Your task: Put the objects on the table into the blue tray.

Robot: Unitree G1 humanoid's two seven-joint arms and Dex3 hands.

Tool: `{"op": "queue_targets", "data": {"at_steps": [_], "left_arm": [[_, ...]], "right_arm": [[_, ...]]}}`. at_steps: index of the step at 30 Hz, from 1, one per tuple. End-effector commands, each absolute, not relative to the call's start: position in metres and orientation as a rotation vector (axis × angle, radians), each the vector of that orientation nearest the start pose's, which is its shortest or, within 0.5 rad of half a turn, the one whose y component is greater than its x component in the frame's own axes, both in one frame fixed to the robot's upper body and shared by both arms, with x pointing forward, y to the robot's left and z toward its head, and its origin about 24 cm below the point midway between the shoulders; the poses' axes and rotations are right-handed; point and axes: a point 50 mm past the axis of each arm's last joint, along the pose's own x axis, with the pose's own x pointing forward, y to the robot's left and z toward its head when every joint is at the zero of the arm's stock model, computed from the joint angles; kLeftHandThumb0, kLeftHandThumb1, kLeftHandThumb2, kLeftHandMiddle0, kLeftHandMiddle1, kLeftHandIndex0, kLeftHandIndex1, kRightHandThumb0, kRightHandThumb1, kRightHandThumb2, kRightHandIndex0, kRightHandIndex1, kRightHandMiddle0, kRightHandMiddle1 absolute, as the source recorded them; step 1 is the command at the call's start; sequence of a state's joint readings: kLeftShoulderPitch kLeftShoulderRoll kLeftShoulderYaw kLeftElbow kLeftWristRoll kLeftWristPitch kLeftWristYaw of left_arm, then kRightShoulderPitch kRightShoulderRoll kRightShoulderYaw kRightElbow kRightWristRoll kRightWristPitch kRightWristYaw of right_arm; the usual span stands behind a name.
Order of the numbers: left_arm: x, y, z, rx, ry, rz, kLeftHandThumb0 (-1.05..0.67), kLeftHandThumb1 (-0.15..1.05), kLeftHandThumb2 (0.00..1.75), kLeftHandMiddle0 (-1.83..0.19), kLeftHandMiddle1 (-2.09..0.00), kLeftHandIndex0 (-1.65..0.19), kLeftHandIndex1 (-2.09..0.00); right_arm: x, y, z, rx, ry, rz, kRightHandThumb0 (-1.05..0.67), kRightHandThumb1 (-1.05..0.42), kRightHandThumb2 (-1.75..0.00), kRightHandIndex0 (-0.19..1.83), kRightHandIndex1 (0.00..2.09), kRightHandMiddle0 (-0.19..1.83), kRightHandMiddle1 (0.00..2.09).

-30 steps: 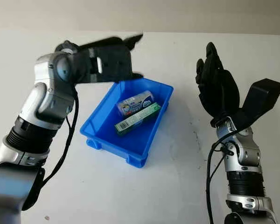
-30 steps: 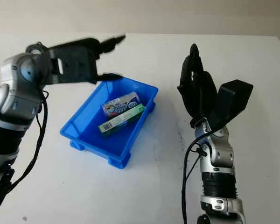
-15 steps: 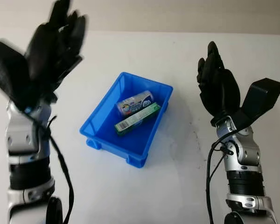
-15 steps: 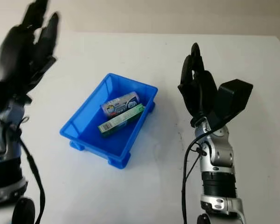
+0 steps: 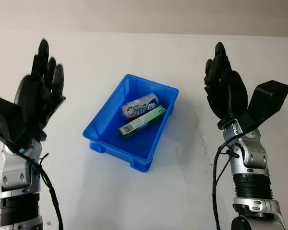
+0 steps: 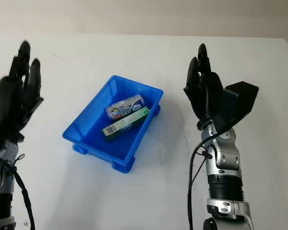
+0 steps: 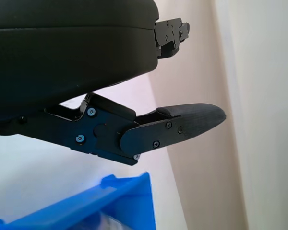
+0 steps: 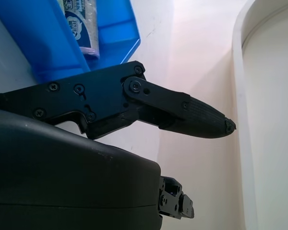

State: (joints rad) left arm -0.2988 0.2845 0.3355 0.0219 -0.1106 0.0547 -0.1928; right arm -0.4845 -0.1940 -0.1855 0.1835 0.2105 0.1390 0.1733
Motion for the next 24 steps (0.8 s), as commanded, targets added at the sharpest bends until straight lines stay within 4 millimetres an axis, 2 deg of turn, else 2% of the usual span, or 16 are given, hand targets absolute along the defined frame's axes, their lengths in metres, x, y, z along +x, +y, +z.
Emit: {"op": "queue_targets", "data": {"at_steps": [1, 7, 24], "left_arm": [[0.293, 0.251, 0.131, 0.094, -0.268, 0.108, -0.86, 1.05, 0.67, 0.12, -0.06, 0.15, -0.05], [0.298, 0.245, 0.122, 0.044, -0.260, 0.129, -0.87, 1.05, 0.73, 0.14, -0.05, 0.19, -0.04], [0.305, 0.242, 0.127, 0.022, -0.282, 0.111, -0.85, 1.05, 0.72, 0.13, -0.05, 0.19, -0.04]], "right_arm": [[0.340, -0.190, 0.142, 0.041, -0.209, 0.109, -0.71, -1.05, -0.76, -0.19, 0.00, -0.19, 0.00], [0.342, -0.188, 0.136, -0.016, -0.198, 0.094, -0.70, -1.05, -0.77, -0.19, 0.00, -0.19, 0.00], [0.339, -0.184, 0.132, -0.036, -0.210, 0.096, -0.69, -1.05, -0.75, -0.19, 0.00, -0.19, 0.00]]}}
